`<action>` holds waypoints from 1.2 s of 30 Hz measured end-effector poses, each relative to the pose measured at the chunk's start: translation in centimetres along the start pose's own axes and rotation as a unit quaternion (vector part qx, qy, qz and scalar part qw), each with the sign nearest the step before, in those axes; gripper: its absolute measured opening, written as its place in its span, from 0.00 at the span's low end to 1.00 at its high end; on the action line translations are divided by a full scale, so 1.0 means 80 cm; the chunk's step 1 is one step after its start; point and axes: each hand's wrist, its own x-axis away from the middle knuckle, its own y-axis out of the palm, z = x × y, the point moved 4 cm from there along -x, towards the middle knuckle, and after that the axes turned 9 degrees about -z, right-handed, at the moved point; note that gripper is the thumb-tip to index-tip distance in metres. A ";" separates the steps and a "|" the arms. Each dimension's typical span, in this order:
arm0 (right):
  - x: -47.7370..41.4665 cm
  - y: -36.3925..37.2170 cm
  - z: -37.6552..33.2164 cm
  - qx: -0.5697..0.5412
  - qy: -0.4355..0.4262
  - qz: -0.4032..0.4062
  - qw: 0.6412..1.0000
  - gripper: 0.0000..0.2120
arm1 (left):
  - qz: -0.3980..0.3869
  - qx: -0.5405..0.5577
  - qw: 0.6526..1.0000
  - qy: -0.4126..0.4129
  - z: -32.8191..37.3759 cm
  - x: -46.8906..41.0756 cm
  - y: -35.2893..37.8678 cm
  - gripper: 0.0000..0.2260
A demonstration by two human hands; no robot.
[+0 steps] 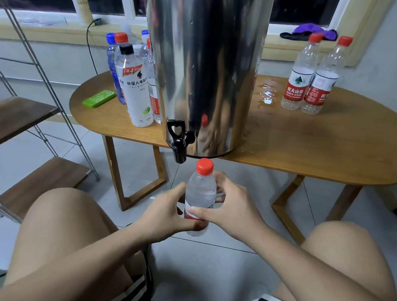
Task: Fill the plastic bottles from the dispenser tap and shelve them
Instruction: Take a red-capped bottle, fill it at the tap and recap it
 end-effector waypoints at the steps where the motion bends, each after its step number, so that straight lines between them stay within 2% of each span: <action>1: 0.001 -0.001 0.000 -0.004 -0.001 -0.003 1.000 0.29 | 0.007 -0.002 1.000 0.005 0.001 0.002 -0.001 0.31; 5: 0.000 -0.001 0.001 -0.011 -0.009 -0.018 1.000 0.32 | 0.026 -0.028 0.999 0.029 0.006 0.012 -0.018 0.27; 9: -0.003 -0.006 0.015 -0.013 -0.009 -0.013 1.000 0.36 | 0.061 -0.047 0.996 0.038 0.009 0.031 -0.058 0.28; 17: -0.007 -0.014 0.035 0.001 0.019 -0.017 1.000 0.24 | 0.194 0.022 0.981 0.006 0.001 0.062 -0.138 0.24; 20: -0.009 -0.012 0.038 0.005 0.021 -0.017 1.000 0.21 | 0.227 0.028 0.974 -0.002 -0.007 0.048 -0.167 0.28; 26: -0.021 -0.007 0.053 0.023 0.033 -0.017 0.999 0.19 | 0.279 0.033 0.960 0.000 -0.007 -0.017 -0.208 0.24; 32: -0.025 0.000 0.066 0.044 0.042 -0.031 0.998 0.18 | 0.321 0.028 0.947 -0.008 -0.025 -0.075 -0.228 0.28; 36: -0.023 0.003 0.066 0.051 0.038 -0.038 0.997 0.17 | 0.369 -0.014 0.929 -0.030 -0.032 -0.095 -0.238 0.37</action>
